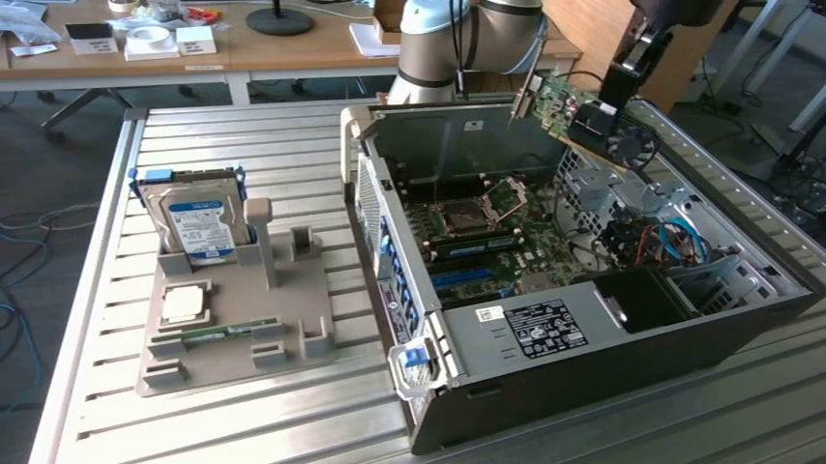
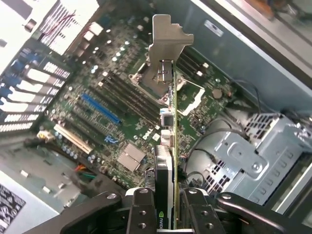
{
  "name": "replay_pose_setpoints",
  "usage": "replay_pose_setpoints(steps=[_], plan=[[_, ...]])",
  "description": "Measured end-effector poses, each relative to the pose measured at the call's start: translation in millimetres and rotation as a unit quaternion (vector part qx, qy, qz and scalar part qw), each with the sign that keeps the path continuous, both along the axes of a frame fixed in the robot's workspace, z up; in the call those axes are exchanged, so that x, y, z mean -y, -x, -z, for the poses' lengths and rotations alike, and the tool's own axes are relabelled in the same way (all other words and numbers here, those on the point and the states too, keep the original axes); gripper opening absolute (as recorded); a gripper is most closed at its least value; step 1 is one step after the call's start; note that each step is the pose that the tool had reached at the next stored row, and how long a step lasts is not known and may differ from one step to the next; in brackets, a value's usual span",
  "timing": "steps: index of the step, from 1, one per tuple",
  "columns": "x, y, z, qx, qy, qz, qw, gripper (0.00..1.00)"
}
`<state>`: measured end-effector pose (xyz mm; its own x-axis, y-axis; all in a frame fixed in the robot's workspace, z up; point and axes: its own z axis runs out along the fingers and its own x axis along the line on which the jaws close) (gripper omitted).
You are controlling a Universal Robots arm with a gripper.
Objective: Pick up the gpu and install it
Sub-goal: 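Insert the gpu into the slot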
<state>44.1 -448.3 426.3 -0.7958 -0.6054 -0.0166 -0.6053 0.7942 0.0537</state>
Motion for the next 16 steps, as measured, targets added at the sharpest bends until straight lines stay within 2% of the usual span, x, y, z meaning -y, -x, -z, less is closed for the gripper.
replay_pose_setpoints(steps=[4,8,12,16], plan=[[0.0,0.0,0.3,0.0000,0.0000,-0.037,0.9993,0.27],[0.0,0.0,0.5,0.0000,0.0000,-0.072,0.9974,0.27],[0.0,0.0,0.8,0.0000,0.0000,-0.109,0.9941,0.27],[0.0,0.0,1.1,0.0000,0.0000,-0.145,0.9894,0.27]])
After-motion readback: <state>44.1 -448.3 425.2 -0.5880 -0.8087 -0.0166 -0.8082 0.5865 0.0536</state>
